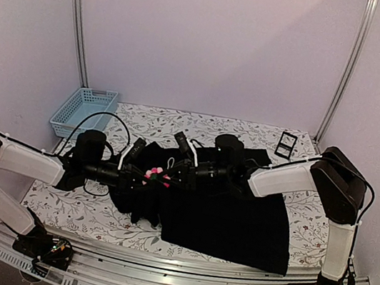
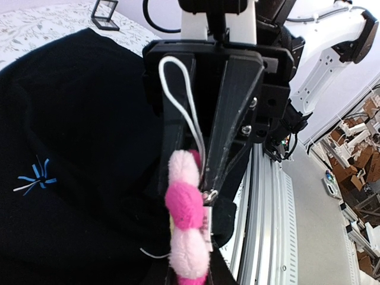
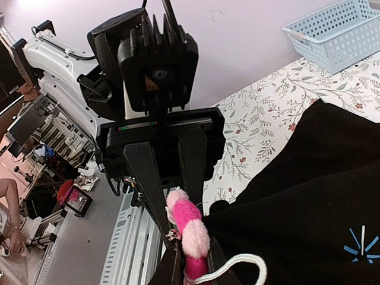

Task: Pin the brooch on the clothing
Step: Pin the flattened clothing at the center of the board.

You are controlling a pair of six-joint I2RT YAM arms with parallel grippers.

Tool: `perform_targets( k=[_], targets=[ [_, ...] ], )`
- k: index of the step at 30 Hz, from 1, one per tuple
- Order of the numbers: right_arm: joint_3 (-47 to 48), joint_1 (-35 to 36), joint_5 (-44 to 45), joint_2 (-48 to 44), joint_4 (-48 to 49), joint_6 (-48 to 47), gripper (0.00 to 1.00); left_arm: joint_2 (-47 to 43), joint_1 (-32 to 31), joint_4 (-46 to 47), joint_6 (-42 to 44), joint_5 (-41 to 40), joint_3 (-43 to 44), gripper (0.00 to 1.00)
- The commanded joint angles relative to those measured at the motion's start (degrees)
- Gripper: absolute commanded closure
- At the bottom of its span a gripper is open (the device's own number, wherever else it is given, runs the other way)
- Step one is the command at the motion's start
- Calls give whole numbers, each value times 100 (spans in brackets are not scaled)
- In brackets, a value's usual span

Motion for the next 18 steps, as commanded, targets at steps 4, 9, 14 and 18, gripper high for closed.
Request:
perform_targets(
  k=[4, 9, 14, 18],
  targets=[
    [301, 98, 20, 200, -162, 18, 96, -45, 20, -99, 7, -133, 207, 100],
    [310, 120, -128, 273, 90, 70, 100, -24, 25, -224, -29, -86, 325, 100],
    [312, 181, -203, 294, 133, 8, 100, 89, 25, -477, -220, -204, 420, 100],
    [260, 285, -161, 188, 15, -280, 100, 186, 25, -586, -497, -170, 517, 98]
  ],
)
